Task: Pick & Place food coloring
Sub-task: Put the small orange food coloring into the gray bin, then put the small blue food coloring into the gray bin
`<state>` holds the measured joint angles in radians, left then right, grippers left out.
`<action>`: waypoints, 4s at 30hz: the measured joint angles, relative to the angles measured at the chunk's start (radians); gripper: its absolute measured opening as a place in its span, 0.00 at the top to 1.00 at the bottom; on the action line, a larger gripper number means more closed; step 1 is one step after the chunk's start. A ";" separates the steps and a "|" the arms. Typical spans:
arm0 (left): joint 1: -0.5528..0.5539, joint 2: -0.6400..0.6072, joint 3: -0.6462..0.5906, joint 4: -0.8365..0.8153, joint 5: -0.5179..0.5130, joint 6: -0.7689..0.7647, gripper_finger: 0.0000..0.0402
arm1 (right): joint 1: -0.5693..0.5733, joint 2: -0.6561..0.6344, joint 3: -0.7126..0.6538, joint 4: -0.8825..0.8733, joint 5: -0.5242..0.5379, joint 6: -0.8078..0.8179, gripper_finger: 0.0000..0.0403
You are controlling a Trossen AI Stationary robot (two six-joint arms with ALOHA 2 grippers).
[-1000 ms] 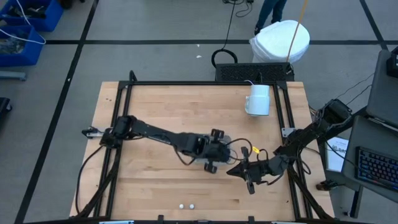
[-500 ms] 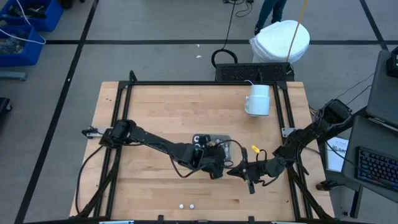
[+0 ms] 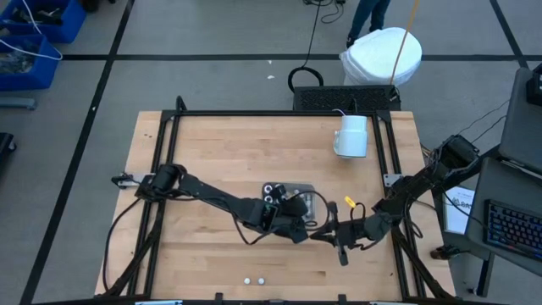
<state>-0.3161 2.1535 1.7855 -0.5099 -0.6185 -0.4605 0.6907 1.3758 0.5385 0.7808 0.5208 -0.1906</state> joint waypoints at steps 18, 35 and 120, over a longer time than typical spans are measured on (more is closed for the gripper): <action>0.011 0.011 0.063 -0.102 0.131 0.277 0.84 | -0.002 -0.001 0.000 0.064 0.003 0.100 1.00; 0.080 0.056 0.133 -0.188 0.288 0.515 0.84 | -0.002 -0.001 0.000 0.066 0.003 0.039 1.00; 0.066 0.093 0.132 -0.144 0.245 0.900 0.59 | 0.002 -0.015 0.000 0.074 -0.005 0.078 1.00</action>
<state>-0.2499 2.2464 1.9171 -0.6542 -0.3736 0.4393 0.6923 1.3609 0.5388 0.8545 0.5155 -0.1127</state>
